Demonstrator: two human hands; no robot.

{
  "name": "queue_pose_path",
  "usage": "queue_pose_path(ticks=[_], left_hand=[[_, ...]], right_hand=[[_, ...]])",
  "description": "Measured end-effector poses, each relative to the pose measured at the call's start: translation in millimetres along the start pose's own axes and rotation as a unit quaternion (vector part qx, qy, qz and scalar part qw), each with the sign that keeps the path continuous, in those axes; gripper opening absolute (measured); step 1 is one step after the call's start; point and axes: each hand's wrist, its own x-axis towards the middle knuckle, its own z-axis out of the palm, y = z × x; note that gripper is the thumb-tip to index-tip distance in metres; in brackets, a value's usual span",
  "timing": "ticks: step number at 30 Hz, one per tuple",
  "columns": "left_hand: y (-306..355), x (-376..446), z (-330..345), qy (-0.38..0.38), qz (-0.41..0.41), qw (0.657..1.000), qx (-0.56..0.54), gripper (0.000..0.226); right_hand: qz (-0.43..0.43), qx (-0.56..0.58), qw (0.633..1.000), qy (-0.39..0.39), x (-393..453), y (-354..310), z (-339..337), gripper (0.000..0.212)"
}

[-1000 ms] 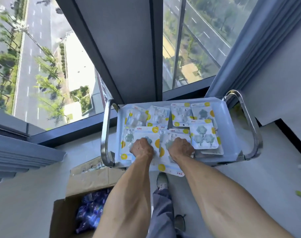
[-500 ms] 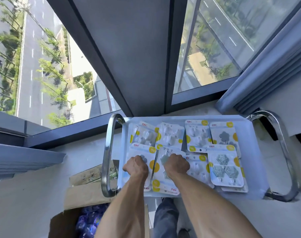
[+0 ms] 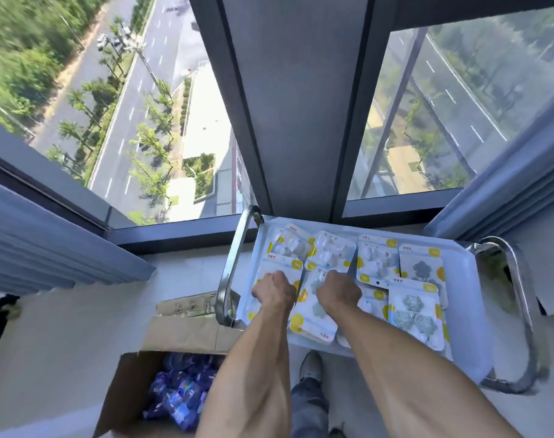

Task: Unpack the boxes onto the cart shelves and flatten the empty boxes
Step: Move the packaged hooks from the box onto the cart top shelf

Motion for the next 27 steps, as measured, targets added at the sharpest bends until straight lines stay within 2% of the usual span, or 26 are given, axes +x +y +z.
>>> queue_pose_path(ticks=[8, 16, 21, 27], left_hand=[[-18.3, -143.8, -46.2, 0.079, -0.009, 0.995, -0.064, 0.028], [-89.1, -227.7, -81.4, 0.132, -0.064, 0.983, -0.108, 0.029], [-125.3, -246.4, -84.5, 0.145, -0.062, 0.979, -0.129, 0.024], [-206.5, -265.1, -42.8, 0.121, -0.074, 0.981, -0.131, 0.022]], right_hand=[[-0.086, 0.015, 0.995, 0.053, -107.8, 12.7, -56.0, 0.029], [-0.154, -0.028, 0.985, 0.070, -199.5, -0.9, -90.3, 0.032], [-0.181, -0.038, 0.981, 0.061, -235.4, -31.4, -65.7, 0.032], [-0.195, -0.049, 0.980, 0.015, -267.0, -64.4, 15.8, 0.030]])
